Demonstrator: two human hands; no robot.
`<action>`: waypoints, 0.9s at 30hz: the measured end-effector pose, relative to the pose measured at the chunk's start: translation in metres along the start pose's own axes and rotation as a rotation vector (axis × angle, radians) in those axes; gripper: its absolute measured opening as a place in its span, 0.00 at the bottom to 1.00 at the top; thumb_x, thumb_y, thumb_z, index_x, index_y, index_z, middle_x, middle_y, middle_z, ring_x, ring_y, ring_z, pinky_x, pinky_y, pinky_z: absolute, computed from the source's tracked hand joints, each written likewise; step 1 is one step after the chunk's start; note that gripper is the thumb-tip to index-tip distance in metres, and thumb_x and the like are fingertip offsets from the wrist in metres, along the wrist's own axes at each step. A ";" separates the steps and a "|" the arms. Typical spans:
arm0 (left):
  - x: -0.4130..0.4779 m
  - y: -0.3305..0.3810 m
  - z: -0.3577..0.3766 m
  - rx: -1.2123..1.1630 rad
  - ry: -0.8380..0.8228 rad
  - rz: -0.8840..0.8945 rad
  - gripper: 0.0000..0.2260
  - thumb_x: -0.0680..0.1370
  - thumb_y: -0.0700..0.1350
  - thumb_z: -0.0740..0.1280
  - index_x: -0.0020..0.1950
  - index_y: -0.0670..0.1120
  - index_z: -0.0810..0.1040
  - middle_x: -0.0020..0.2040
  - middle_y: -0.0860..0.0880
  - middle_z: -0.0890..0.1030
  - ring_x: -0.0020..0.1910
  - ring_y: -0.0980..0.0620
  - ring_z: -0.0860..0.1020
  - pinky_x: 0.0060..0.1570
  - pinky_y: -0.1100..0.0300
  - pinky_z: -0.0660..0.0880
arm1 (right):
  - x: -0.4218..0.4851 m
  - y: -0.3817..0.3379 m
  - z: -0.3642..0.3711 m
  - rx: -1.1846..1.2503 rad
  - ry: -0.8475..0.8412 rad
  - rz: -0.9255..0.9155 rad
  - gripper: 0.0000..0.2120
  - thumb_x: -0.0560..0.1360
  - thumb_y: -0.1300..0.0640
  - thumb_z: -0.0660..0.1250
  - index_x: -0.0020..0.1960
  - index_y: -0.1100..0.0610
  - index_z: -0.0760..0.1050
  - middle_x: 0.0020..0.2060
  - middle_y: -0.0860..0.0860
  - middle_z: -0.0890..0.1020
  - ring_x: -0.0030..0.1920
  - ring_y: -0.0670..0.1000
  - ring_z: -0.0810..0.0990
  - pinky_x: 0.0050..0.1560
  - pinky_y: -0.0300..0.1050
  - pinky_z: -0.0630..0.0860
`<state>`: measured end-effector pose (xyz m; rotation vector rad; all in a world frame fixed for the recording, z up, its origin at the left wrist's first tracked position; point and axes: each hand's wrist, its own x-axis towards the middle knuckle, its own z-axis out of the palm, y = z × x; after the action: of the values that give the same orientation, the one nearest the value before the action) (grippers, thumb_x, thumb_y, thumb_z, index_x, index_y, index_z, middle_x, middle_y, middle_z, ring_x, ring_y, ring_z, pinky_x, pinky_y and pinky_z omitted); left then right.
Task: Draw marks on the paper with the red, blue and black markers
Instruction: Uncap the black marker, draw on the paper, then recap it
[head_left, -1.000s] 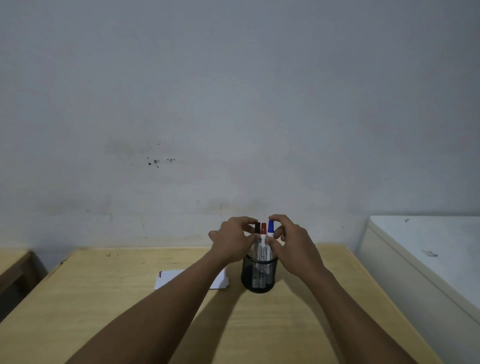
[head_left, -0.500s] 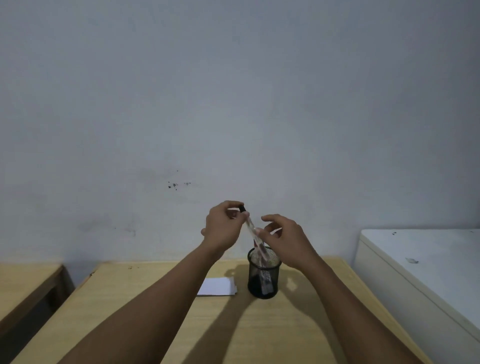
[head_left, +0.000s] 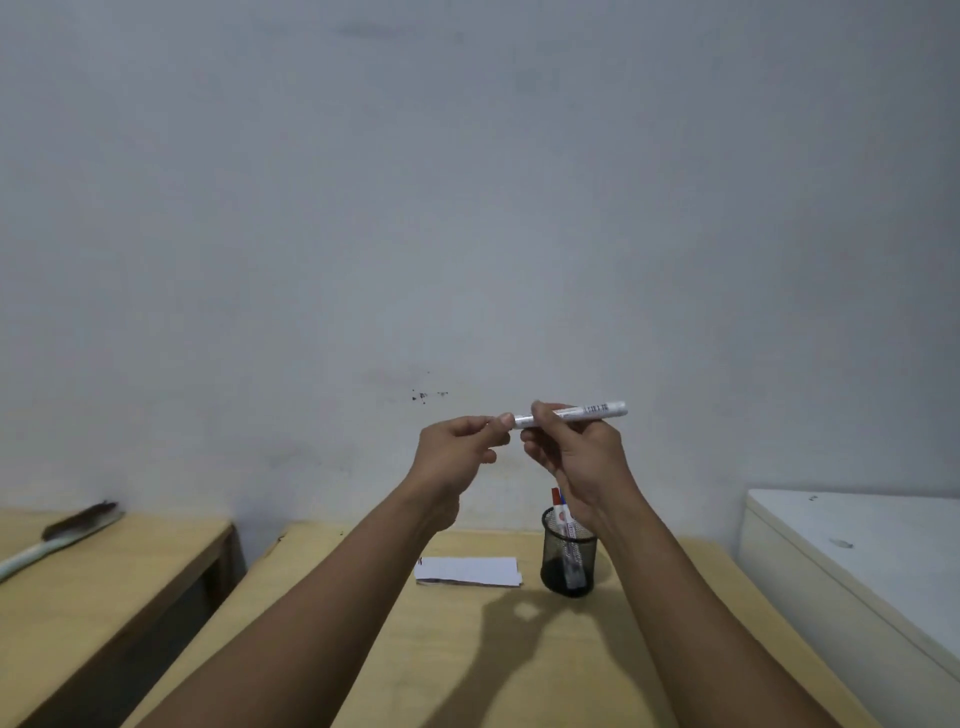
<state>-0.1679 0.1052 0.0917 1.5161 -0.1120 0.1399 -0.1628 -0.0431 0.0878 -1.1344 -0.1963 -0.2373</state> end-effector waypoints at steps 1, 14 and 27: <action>-0.005 0.003 -0.003 -0.057 0.004 -0.048 0.14 0.76 0.52 0.73 0.57 0.45 0.84 0.50 0.50 0.85 0.53 0.50 0.79 0.55 0.49 0.67 | -0.004 0.001 0.005 0.034 0.001 -0.003 0.04 0.76 0.62 0.73 0.49 0.63 0.82 0.40 0.56 0.85 0.38 0.50 0.85 0.42 0.41 0.83; -0.011 0.004 -0.038 -0.267 0.137 -0.193 0.11 0.74 0.55 0.74 0.44 0.47 0.85 0.37 0.55 0.85 0.41 0.54 0.77 0.50 0.52 0.67 | -0.027 0.023 0.042 -0.097 -0.083 -0.206 0.02 0.75 0.67 0.74 0.47 0.64 0.83 0.43 0.59 0.88 0.45 0.53 0.86 0.51 0.43 0.83; 0.036 -0.064 -0.096 -0.037 0.225 -0.293 0.12 0.75 0.56 0.73 0.43 0.48 0.85 0.40 0.54 0.85 0.41 0.52 0.77 0.44 0.54 0.70 | 0.004 0.102 0.029 -0.279 -0.146 -0.111 0.05 0.74 0.65 0.75 0.49 0.57 0.85 0.46 0.54 0.89 0.49 0.50 0.86 0.55 0.47 0.83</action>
<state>-0.1236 0.1984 0.0297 1.4528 0.2851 0.0728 -0.1304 0.0239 0.0118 -1.4210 -0.3649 -0.2868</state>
